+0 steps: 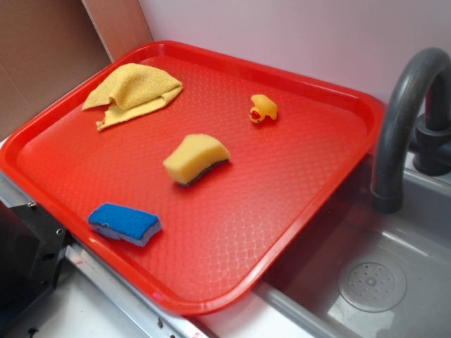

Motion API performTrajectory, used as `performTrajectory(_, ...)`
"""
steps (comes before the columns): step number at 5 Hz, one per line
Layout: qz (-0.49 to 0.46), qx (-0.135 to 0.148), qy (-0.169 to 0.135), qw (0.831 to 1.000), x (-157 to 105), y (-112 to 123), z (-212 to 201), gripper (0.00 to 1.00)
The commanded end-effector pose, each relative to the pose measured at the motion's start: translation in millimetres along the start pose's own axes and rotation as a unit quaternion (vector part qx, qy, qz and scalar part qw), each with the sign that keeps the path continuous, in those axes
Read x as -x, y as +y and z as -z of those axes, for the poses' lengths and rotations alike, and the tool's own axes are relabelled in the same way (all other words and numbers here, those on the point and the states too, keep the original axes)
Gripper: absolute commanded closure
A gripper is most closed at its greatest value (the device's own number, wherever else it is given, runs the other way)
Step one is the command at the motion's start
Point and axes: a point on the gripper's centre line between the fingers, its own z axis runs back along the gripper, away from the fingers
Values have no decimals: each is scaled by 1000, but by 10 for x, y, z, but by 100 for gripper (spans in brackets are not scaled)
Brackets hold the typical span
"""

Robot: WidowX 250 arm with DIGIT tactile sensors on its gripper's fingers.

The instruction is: Grab the yellow duck.

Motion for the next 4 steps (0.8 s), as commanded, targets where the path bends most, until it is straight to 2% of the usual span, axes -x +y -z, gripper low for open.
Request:
performTrajectory(1,0,0,0,1000,0,0,0,0)
performTrajectory(2,-124,6,-43,991,-174,30,137,0)
performTrajectory(3,-216,-8,-49,975,-336,92,246,0)
performTrajectory(4,-197,31,-49,979,-616,103,480,0)
